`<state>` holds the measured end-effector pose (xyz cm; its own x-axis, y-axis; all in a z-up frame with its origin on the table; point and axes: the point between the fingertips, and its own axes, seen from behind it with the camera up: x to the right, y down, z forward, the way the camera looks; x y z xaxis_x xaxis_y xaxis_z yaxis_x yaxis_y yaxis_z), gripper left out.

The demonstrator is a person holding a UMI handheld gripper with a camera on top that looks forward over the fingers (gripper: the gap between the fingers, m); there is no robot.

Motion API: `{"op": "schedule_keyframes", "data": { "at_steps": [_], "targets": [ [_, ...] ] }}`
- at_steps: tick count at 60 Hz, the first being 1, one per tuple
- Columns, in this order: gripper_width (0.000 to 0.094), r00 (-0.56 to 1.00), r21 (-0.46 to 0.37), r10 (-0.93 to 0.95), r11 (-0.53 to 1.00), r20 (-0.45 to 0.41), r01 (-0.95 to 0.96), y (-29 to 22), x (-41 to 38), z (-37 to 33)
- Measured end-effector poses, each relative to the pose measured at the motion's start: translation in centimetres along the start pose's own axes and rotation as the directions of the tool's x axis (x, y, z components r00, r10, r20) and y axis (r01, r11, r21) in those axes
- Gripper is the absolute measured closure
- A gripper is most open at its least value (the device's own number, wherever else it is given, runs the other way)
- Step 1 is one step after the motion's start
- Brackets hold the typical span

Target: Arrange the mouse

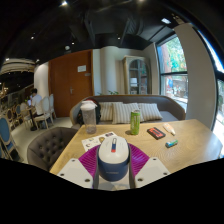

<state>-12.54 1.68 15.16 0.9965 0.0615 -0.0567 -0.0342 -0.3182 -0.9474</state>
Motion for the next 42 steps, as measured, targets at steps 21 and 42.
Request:
{"op": "schedule_keyframes", "data": {
  "at_steps": [21,42],
  "targets": [
    [0.052,0.998,-0.252,-0.056,0.966,-0.001,0.054,14.6,-4.3,3.0],
    [0.0086,0.999,-0.314,0.0,0.949,0.053,0.017,16.1,-4.0,1.5]
  ]
}}
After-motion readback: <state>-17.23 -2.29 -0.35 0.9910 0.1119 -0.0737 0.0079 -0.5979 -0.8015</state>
